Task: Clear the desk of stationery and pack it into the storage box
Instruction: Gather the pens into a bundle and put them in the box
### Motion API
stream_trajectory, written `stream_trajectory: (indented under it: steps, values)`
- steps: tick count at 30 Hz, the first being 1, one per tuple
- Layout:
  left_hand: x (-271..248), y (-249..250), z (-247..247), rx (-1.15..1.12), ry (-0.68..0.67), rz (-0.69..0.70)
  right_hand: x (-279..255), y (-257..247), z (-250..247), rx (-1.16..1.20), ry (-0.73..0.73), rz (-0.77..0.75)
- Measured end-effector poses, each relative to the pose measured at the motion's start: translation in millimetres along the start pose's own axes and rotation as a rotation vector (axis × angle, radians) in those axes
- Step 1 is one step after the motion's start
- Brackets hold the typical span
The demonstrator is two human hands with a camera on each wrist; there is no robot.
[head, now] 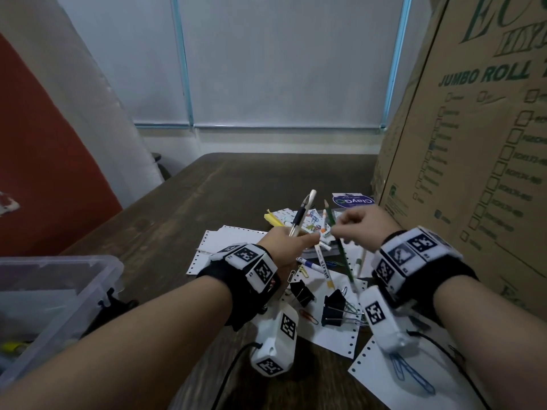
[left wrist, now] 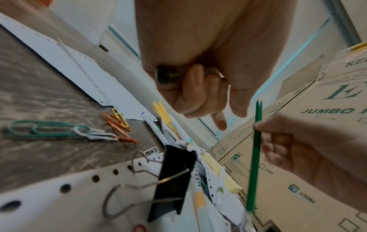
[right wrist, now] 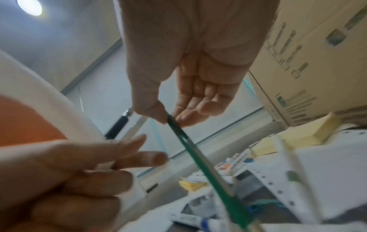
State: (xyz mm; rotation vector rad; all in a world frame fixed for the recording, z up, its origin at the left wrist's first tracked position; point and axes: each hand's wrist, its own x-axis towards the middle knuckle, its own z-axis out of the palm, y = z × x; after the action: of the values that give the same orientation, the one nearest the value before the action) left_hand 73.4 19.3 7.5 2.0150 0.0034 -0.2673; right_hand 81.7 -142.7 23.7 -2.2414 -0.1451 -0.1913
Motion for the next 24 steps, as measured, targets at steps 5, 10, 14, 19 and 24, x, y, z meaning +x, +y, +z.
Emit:
stream_trajectory:
  steps: [5,10,14,19,24]
  values:
    - [-1.4,7.0,9.1,-0.055,-0.018,0.104,1.9,-19.4,10.1,0.353,-0.033,-0.087]
    - [2.2,5.0,-2.6,-0.016,0.126,0.115,5.5,-6.3,19.8,0.164,-0.080,0.006]
    - [3.8,3.1,-15.2,0.103,0.149,0.066,0.6,2.6,31.2,-0.488,-0.312,0.065]
    - [9.5,-2.2,-20.6,0.185,0.131,0.039,-3.2,11.7,35.8,-0.694,-0.412,0.031]
    - [10.6,-4.7,-17.5,0.094,0.152,0.129,-0.9,14.3,33.1,-0.605,-0.308,-0.069]
